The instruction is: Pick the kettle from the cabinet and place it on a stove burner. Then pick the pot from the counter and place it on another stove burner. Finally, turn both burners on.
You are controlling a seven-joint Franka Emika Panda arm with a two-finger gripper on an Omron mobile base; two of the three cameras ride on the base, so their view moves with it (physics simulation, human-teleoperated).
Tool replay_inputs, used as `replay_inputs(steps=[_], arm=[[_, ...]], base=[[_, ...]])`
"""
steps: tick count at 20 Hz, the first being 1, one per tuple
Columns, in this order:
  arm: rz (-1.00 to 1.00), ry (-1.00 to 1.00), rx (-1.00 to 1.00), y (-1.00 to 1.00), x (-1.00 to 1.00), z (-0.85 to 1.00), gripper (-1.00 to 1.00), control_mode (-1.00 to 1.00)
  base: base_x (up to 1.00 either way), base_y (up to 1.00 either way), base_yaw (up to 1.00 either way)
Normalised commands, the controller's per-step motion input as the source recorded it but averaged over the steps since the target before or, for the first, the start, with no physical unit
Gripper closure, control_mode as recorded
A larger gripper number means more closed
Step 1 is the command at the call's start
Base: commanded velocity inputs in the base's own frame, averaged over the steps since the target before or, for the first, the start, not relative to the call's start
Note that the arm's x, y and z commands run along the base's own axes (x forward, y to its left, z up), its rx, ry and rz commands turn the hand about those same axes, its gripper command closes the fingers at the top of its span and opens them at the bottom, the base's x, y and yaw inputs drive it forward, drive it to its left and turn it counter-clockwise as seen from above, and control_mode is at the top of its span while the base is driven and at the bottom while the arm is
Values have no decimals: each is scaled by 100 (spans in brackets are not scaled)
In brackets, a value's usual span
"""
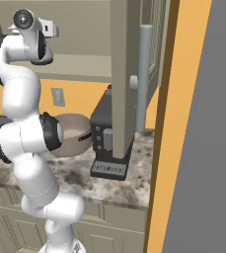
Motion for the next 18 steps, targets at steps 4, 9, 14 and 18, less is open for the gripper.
replay_inputs(steps=[4, 9, 14, 18], arm=[[0, 3, 1, 11, 26, 0, -100, -100], [0, 5, 1, 6, 25, 0, -100, -100], [0, 5, 1, 1, 19, 0, -100, -100], [0, 3, 0, 3, 6, 0, 100, -100]], base=[[0, 0, 0], [0, 0, 0], [0, 0, 0], [0, 0, 0]])
